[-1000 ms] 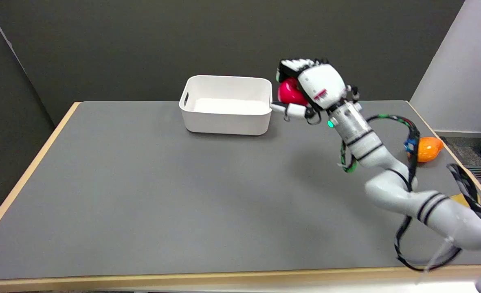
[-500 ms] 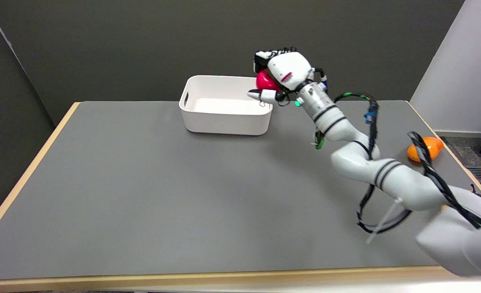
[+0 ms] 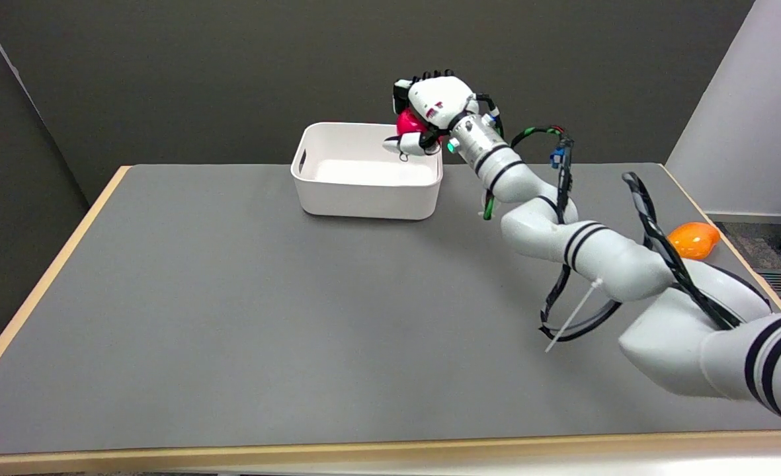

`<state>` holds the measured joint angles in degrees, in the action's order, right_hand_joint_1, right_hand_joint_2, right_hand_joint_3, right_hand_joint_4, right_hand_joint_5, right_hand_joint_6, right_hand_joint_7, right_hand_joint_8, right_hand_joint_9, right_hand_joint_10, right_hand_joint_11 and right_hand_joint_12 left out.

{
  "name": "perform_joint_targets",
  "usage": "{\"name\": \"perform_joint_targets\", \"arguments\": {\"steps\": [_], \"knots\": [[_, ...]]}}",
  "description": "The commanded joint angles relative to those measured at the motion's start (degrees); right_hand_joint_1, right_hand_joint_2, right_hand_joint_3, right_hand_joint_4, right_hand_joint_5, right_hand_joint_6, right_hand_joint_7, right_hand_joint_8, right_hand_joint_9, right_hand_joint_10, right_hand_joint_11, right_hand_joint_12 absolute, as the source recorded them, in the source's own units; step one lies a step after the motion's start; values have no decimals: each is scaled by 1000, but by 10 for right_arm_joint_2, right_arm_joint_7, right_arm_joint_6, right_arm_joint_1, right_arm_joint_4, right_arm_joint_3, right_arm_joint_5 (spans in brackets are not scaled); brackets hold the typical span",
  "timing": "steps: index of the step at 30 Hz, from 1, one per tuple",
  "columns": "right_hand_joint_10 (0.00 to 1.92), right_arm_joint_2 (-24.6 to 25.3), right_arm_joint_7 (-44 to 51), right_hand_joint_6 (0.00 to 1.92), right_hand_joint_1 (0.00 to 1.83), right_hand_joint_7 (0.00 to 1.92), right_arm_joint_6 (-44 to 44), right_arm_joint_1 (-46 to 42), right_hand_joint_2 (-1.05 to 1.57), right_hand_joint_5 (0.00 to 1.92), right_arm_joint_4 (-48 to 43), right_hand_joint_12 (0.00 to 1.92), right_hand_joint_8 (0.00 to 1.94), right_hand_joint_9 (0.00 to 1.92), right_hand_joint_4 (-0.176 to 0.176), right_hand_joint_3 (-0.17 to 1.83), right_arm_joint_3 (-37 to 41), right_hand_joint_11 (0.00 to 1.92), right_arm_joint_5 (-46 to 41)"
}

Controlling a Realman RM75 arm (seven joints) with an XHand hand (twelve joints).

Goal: Place the red apple into the white box.

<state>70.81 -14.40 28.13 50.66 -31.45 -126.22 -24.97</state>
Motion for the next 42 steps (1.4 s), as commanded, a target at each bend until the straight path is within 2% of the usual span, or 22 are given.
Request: {"name": "perform_joint_targets", "arguments": {"steps": [1,2,4,5,14,15,17,18,27,28,29,30,31,32,34,35,36,38,42], "knots": [[1419,53,2,1570,1336,824,-60,75,1107,597,90,1587,1293,781,-137,255,-19,677,7],[1415,54,2,1572,1330,824,-62,75,1108,597,91,1585,1295,781,-135,257,-21,676,6],[1306,56,2,1595,1181,833,-66,73,1124,597,92,1551,1315,778,-60,287,-24,665,7],[1288,59,2,1600,1155,834,-68,72,1128,597,93,1544,1319,778,-48,291,-25,663,7],[1284,81,2,1609,1151,826,-68,83,1141,587,127,1524,1330,776,-48,274,-30,661,7],[1306,82,2,1606,1180,824,-68,83,1138,587,129,1528,1327,775,-62,269,-30,663,7],[1420,82,2,1589,1327,811,-69,85,1121,585,134,1551,1310,772,-134,242,-30,671,6],[1425,82,2,1589,1332,809,-69,85,1123,584,135,1549,1310,772,-137,238,-30,671,4],[1436,81,-3,1603,1330,797,-69,80,1149,572,122,1510,1324,761,-136,197,-28,663,4],[1373,80,-3,1623,1281,788,-73,79,1177,552,118,1499,1342,751,-120,174,-28,653,4],[1231,80,-3,1664,1172,769,-74,78,1240,509,115,1474,1379,730,-85,124,-29,632,3],[1079,80,-3,1364,1026,661,-74,78,1110,396,113,1443,1119,636,2,403,-29,527,3],[945,80,-3,889,879,512,-74,78,875,255,112,1413,707,509,107,852,-29,385,3],[817,79,-3,606,727,378,-74,78,768,179,111,1328,506,392,131,993,-30,304,5],[592,79,-3,216,471,144,-74,79,662,88,110,1115,273,177,117,1036,-29,204,5],[580,79,-3,135,548,121,-74,79,643,86,111,1017,188,124,113,1048,-29,207,3],[544,80,-3,106,549,88,-74,80,629,70,112,960,132,77,113,1045,-29,181,3],[403,80,-4,221,312,2,-74,80,624,1,111,994,128,19,125,989,-29,46,3],[214,79,-5,89,249,-1,-72,80,606,-1,108,846,4,0,120,1015,-26,9,3]]}}
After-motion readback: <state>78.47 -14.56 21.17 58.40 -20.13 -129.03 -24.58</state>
